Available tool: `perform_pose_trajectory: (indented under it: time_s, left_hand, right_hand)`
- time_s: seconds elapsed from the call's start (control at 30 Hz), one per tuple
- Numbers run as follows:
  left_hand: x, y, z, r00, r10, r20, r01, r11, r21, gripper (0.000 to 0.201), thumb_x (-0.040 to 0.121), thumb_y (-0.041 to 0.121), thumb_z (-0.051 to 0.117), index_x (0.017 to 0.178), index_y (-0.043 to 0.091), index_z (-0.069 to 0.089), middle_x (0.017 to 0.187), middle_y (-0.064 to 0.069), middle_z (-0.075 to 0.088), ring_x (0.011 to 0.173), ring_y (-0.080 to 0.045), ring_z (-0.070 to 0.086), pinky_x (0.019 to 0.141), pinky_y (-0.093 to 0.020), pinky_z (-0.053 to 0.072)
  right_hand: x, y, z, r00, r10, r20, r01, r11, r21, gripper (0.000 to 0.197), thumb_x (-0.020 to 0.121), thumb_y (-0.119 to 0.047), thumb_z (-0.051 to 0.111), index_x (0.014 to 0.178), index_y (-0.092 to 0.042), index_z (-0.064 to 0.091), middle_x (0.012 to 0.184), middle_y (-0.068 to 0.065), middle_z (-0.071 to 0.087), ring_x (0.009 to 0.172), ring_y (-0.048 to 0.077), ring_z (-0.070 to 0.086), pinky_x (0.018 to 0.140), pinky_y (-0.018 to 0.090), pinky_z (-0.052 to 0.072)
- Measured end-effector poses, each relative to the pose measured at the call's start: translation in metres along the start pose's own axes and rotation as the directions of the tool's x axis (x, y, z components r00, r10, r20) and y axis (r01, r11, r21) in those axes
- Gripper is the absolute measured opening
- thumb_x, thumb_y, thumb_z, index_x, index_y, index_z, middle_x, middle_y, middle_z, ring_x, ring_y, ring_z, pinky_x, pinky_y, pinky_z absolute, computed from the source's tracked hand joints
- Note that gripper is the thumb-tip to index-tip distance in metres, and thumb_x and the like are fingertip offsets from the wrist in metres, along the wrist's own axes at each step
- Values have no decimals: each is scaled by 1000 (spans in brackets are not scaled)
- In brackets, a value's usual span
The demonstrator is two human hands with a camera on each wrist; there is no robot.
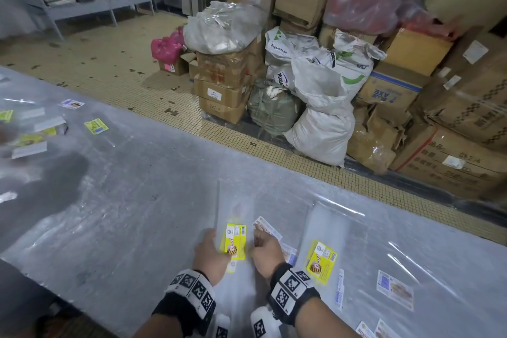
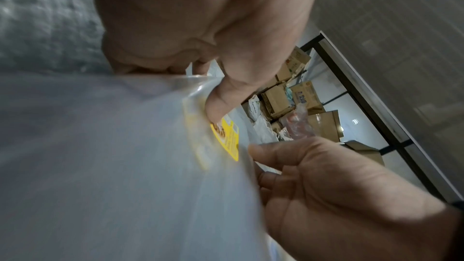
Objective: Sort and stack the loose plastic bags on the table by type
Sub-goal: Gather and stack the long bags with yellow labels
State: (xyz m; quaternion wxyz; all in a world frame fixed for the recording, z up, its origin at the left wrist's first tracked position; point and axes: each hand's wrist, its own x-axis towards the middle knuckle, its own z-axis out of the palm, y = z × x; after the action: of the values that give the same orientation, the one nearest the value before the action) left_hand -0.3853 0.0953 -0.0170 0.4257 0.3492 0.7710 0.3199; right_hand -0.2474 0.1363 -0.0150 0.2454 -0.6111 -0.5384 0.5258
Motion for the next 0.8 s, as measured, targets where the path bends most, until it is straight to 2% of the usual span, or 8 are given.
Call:
perform_pose_trajectory:
  time_s: [0.07,0.13,0.27,0.37,0.47,0.57,0.63,0.8]
  left_hand:
    - [7,-10,5,1000,-23,9,24,991,-134,83,48,15,66,127,7,44,114,-19,61,97,-33,61,90,-46,48]
    - [9,-13,5,998,-50,27,55,976,-210,82,47,9,67,126,2,46,110,-23,62,87,-31,60,83,-45,49]
    - [-1,-6,0,999,42,31,-30,945,-325,58,54,5,61,112,7,62,95,-17,71,83,-34,66,79,-48,53]
    - [-12,3,-6,995,85,56,-47,874,-484,50,47,2,63,97,12,66,85,-10,75,83,-32,69,81,-48,53]
    - [-22,14,-11,988,131,84,-55,800,-597,56,46,0,62,101,9,64,81,-4,74,77,-24,67,73,-36,54]
    - [-30,24,-11,982,158,104,-56,767,-639,56,50,2,62,105,12,62,84,-5,74,80,-23,67,75,-35,52]
    - [-33,31,-8,979,176,106,-69,768,-637,50,57,0,65,105,14,62,86,-4,75,82,-23,67,77,-38,52]
    - [-30,47,-1,959,261,108,-157,811,-564,52,60,8,64,112,13,60,94,-4,75,88,-21,70,78,-33,54]
  right_hand:
    - [0,0,-3,1000,17,-10,-17,999,38,18,84,8,51,97,4,62,74,4,45,68,15,42,60,21,36]
    - [-2,-3,-6,999,32,23,-33,997,76,18,81,11,51,98,12,58,72,4,45,64,13,41,55,19,33]
    - [-7,-6,-5,995,30,95,-42,992,123,32,60,-5,50,84,-7,70,70,2,58,64,17,49,59,26,38]
    - [-15,-12,-7,993,49,104,-69,978,197,31,65,-4,54,90,-15,69,78,11,66,65,19,56,59,28,44]
    - [-20,-18,-10,995,43,92,-69,950,304,28,79,10,57,98,-10,58,74,7,61,53,7,56,53,18,43]
    - [-22,-18,-10,996,24,82,-56,909,412,40,65,-1,59,105,-6,55,93,14,68,83,25,64,78,36,49]
    - [-28,-20,-12,994,28,108,-71,906,417,48,66,-1,58,113,-6,58,99,12,73,89,29,64,84,43,47]
    - [-33,-20,-25,998,-52,35,32,904,426,40,79,14,52,114,-5,56,102,13,72,91,26,66,84,35,52]
